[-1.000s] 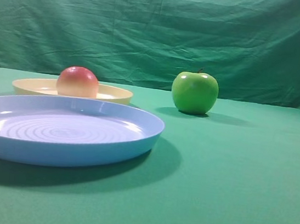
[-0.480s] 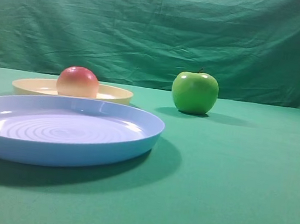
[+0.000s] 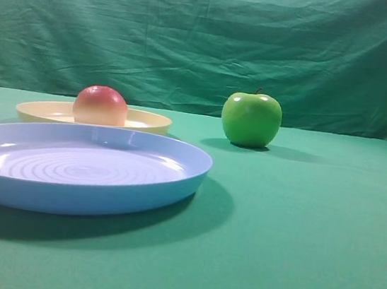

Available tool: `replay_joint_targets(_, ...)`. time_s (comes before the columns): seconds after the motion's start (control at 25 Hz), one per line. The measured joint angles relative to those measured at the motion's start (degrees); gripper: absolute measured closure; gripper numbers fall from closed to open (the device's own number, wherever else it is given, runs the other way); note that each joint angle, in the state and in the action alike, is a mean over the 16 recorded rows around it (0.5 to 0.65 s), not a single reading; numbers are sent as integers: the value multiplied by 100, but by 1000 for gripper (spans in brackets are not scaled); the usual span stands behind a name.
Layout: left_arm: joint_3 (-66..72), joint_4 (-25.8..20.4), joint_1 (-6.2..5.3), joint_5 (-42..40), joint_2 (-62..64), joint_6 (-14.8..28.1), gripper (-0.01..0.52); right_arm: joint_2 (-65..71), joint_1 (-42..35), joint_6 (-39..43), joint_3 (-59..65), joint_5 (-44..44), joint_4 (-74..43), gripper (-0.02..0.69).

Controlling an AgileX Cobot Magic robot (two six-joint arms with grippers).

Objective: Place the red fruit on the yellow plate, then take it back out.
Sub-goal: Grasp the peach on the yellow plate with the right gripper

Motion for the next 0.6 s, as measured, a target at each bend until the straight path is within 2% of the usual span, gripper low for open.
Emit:
replay_joint_targets(0.28,0,0,0,0,0,-4,514,1406,694,-301,-993,573,186,665)
replay_joint_targets(0.6,0,0,0,0,0,-9,514,2760,812,-504,-1790,719,557,665)
